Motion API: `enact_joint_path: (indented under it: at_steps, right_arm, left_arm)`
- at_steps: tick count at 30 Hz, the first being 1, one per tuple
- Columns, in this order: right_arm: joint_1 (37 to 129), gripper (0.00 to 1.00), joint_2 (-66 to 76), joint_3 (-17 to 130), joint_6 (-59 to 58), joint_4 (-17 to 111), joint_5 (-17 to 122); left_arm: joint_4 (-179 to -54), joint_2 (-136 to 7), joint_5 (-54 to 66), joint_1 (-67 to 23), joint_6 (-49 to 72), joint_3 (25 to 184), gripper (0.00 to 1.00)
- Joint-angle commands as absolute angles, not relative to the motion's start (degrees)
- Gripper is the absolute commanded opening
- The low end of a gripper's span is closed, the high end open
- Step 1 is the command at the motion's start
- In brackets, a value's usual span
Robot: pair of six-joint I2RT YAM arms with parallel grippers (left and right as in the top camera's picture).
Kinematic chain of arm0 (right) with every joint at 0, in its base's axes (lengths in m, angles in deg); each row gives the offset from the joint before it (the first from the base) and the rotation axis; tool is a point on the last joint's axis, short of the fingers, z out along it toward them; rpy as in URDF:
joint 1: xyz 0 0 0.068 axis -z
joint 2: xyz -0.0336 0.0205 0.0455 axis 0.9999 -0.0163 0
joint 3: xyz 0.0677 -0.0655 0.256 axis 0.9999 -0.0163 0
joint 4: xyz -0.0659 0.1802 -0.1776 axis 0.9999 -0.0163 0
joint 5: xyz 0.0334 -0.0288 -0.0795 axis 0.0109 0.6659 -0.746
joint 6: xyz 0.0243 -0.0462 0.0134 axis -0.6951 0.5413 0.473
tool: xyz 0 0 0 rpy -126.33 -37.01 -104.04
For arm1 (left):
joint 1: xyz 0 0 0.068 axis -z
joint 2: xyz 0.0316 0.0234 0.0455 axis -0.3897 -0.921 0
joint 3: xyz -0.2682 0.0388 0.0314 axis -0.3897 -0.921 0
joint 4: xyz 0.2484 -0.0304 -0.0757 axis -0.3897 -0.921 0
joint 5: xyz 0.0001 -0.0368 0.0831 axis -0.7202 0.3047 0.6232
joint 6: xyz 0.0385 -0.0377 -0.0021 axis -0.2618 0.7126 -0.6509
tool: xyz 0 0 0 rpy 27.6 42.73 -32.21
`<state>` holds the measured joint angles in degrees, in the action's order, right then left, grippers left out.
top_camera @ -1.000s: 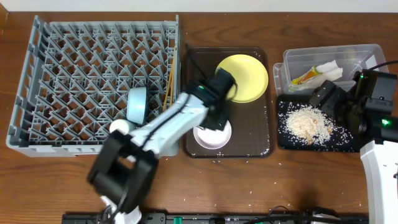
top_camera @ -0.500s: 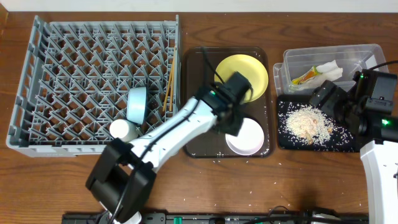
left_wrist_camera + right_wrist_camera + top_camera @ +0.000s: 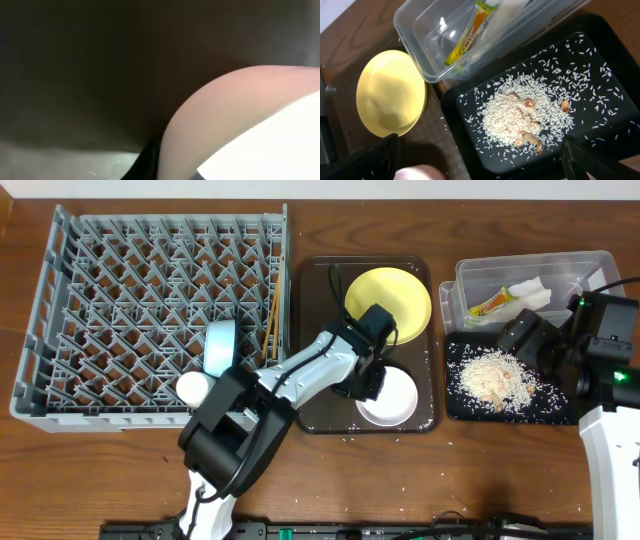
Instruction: Sort waste into correct bins and load items into the dishwasher
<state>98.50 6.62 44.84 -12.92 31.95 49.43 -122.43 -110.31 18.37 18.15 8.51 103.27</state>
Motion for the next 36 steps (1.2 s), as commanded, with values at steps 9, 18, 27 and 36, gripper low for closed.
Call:
enact_joint_path:
  at_steps: [9, 18, 27, 36]
  right_arm:
    - [99.07, 0.99, 7.34, 45.15, -13.49, 31.91, 49.49]
    - [99.07, 0.99, 7.34, 45.15, -13.49, 31.91, 49.49]
    - [99.07, 0.99, 7.34, 45.15, -13.49, 31.91, 49.49]
    - [99.07, 0.99, 7.34, 45.15, -13.49, 31.91, 49.49]
  left_arm:
    - [-140.75, -89.11, 54.5, 9.47, 8.03, 107.14, 0.07]
    - [-142.06, -80.12, 54.5, 2.69, 4.51, 107.14, 0.07]
    - [-132.33, -81.15, 35.46, 3.17, 4.53, 105.0, 0.32]
    - [-110.08, -100.06, 35.07, 9.08, -7.82, 103.47, 0.08]
